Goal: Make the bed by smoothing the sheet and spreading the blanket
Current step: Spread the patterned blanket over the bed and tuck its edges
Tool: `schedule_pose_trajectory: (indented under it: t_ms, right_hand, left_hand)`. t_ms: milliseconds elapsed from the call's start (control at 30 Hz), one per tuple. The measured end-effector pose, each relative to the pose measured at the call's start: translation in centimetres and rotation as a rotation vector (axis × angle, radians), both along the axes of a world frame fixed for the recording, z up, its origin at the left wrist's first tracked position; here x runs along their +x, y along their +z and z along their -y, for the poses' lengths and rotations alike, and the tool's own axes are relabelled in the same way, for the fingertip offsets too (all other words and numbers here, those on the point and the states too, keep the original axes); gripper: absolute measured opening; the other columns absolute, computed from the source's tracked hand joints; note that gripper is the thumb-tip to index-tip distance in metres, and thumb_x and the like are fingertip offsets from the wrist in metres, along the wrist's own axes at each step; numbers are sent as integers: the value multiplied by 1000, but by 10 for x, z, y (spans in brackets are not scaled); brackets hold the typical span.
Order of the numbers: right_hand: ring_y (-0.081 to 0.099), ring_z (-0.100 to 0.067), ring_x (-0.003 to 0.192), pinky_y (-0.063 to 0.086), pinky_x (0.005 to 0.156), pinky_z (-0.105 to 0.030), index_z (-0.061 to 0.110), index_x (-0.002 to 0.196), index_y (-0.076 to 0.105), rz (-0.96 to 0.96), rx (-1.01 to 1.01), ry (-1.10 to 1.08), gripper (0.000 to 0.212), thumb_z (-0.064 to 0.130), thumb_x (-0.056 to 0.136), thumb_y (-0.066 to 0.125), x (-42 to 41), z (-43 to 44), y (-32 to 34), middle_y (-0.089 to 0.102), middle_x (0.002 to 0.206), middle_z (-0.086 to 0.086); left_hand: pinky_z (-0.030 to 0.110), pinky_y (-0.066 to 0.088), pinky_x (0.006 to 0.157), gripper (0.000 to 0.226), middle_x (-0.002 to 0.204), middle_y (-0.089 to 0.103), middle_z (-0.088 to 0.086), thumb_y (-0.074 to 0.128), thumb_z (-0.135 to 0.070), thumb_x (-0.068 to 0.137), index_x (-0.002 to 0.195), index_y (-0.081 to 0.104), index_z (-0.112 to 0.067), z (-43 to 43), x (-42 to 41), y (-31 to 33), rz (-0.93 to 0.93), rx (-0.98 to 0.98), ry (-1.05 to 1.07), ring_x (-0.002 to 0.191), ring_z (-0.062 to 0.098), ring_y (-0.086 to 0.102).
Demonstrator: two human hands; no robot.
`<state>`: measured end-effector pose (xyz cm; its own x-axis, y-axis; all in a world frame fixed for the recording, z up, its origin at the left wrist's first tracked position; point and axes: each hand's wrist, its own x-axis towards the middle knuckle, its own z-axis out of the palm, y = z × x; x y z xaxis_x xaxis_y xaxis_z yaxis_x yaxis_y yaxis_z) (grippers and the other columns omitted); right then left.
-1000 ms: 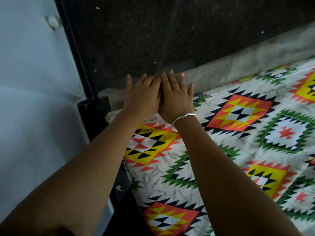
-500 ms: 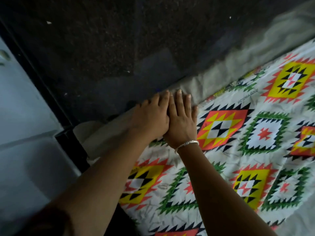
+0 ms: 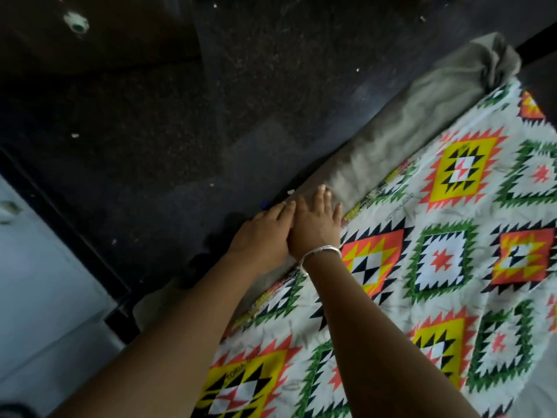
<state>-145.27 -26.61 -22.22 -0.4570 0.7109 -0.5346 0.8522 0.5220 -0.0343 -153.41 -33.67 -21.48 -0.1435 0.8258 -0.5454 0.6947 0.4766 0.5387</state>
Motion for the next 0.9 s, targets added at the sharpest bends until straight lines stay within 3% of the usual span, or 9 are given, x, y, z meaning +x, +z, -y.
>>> schedule_pose_trajectory:
  t_ms: [233,333,400,467,533,600,700,800,900]
  right_hand:
    - [-4,-31,145,7,118,-47,11,150,6,-64,-114,-2,62,17,97,37,11,-6,-3,-9,157,-17]
    - [16,-33,144,23,114,-49,9,148,25,-114,-104,-113,61,24,92,46,10,-4,-17,10,156,-17]
    - [50,-35,125,45,100,-44,6,128,57,-102,-27,-62,62,30,72,69,11,-6,-21,48,137,-22]
    - [67,-30,97,55,83,-36,7,106,72,-46,0,-11,59,37,55,76,5,-14,-9,68,108,-17]
    - [65,-27,82,51,80,-36,10,105,70,-29,4,56,56,41,58,70,-6,-36,0,69,91,-10]
    - [65,-29,83,43,90,-44,10,121,58,-16,25,43,58,37,70,63,-22,-65,12,68,90,-8]
    - [67,-29,68,48,77,-40,18,104,63,57,97,-271,47,40,62,70,-47,-99,28,69,75,-5]
    - [55,-32,109,42,88,-39,21,122,46,96,17,-610,50,48,81,55,-63,-119,42,58,118,-7]
    - [38,-31,128,34,101,-39,21,136,34,51,40,-782,61,51,85,52,-80,-140,49,42,139,-8]
  left_hand:
    - [40,30,110,75,158,9,0,53,-18,91,150,6,-23,-30,10,5,-35,-49,-84,139,27,24]
    - [40,29,112,52,157,15,-1,40,-22,98,147,22,-25,-46,5,-3,13,-84,-77,139,24,26]
    - [40,29,112,46,156,20,-2,33,-29,100,146,27,-28,-56,0,-7,44,-98,-86,138,22,28]
    - [36,28,112,43,155,21,-4,32,-30,101,144,32,-27,-68,-7,-7,8,-79,-137,138,19,27]
    - [32,28,112,41,155,23,-4,36,-22,99,140,38,-23,-85,-19,-6,-18,-40,-174,138,18,27]
    - [32,27,112,51,155,24,-2,37,-10,94,144,31,-21,-106,-36,-1,30,-29,-196,138,18,27]
    - [39,28,112,63,155,22,0,42,-13,90,148,20,-22,-152,-76,9,85,-1,-366,140,22,25]
    - [42,29,111,66,155,21,1,48,-22,91,149,16,-21,-183,-110,27,31,12,-577,140,23,24]
    - [41,29,112,68,156,18,1,49,-21,91,149,14,-20,-210,-131,36,32,-12,-736,141,23,21]
